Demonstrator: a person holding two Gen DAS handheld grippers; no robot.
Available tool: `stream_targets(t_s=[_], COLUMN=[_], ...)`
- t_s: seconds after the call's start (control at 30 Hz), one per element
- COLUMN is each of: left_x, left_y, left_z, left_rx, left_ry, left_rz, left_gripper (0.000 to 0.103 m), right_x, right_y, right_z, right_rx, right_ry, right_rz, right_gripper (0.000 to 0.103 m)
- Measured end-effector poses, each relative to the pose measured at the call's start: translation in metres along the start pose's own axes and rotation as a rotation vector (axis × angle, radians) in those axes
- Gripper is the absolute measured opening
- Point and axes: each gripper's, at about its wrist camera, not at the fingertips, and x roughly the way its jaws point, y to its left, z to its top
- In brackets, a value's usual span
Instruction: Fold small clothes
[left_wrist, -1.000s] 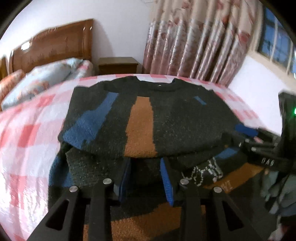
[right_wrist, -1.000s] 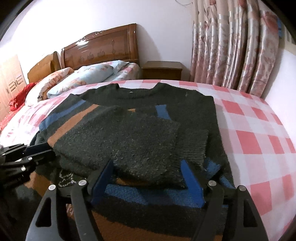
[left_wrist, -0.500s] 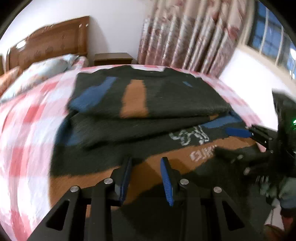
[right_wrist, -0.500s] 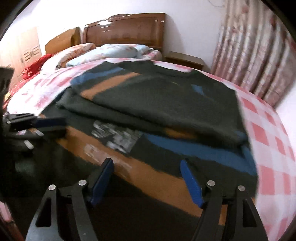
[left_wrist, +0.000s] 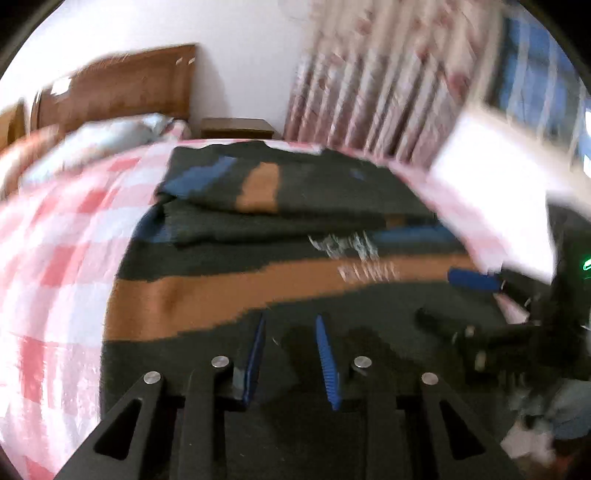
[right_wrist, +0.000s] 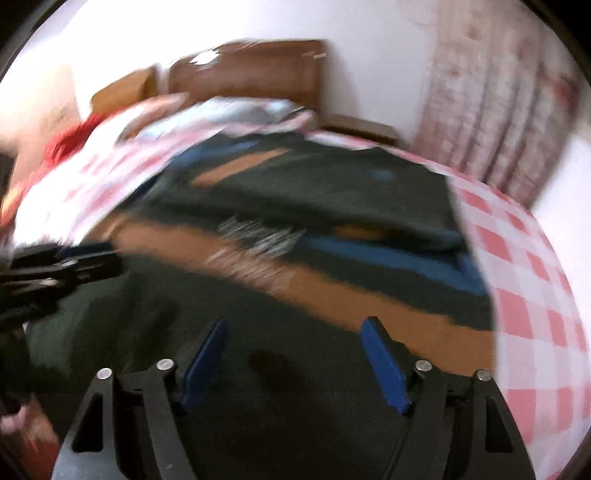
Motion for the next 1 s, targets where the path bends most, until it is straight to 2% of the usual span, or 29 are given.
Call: stream_targets(t_s=[0.03, 0.1, 0.17, 0.2, 0.33, 0.4, 0.5, 0.53, 0.6, 0.67, 0.73, 0.77, 0.8, 0.83, 0.9, 1.0], left_x=[0.009, 0.008, 0.004, 0.001, -0.008, -0.012, -0.016, -0.02, -0.028, -0.031, -0.018, -0.008, -0.006, -0.009, -0.016, -0.029], left_y=[-0.007, -0.001, 0.013, 0.024, 0.038, 0.038, 0.033, 0.031, 0.023, 0.008, -0.007, -0.009, -0.009, -0.009, -0.003, 0.014], left_z=[-0.006, -0.006, -0.007, -0.009, -0.018, -0.024, -0.021, -0.019, -0.015, -0.01, -0.013, -0.018, -0.022, -0.027, -0.033, -0.043], left_rx=[0.04, 0.024, -0.025, -0.057, -0.08, -0.066, -0.09, -0.106, -0.111, -0.066, 0.005, 0.017, 0.025, 0.047, 0.066, 0.025], left_ry=[0.039, 0.034, 0.027, 0.022, 0.005, -0.001, 0.03, 0.035, 0.013, -0.006, 0.028, 0.064, 0.062, 0.029, 0.029, 0.03], left_rz=[0.047, 0.029, -0.02, -0.036, -0.045, -0.028, 0.012, -0.008, -0.06, -0.064, -0.043, -0.032, -0.03, -0.027, -0.031, -0.031], left_gripper=[0.029, 0.029, 0.029, 0.029, 0.027, 0.027, 0.028, 0.028, 0.027, 0.028, 0.028, 0.027, 0.028, 0.028, 0.028, 0.028], right_x=[0.004, 0.003, -0.001, -0.002, -0.019, -0.024, -0.031, -0.032, -0.036, -0.036, -0.022, -0.017, -0.017, -0.017, -0.022, -0.034], right_y=[0.012, 0.014, -0.011, -0.019, -0.057, -0.063, -0.059, -0.056, -0.036, -0.003, 0.022, 0.026, 0.021, 0.014, 0.002, -0.03], right_z=[-0.004, -0.013, -0.021, -0.023, -0.047, -0.052, -0.049, -0.048, -0.039, -0.033, -0.034, -0.037, -0.04, -0.041, -0.046, -0.061], right_rx=[-0.048, -0.06, 0.008, 0.011, 0.059, 0.072, 0.098, 0.106, 0.088, 0.001, -0.092, -0.105, -0.081, -0.06, -0.077, -0.027], right_ry=[0.024, 0.0, 0.021, 0.025, 0.022, 0.031, 0.056, 0.05, 0.018, -0.012, 0.028, 0.02, 0.007, 0.011, 0.037, 0.06], right_rz=[0.009, 0.006, 0.059, 0.046, 0.021, 0.015, -0.038, -0.044, 0.013, 0.061, 0.075, 0.071, 0.081, 0.105, 0.098, 0.078], right_gripper=[0.103, 0.103, 0.103, 0.103, 0.103, 0.103, 0.103, 0.103, 0.103, 0.103, 0.103, 0.103, 0.103, 0.103, 0.103, 0.103])
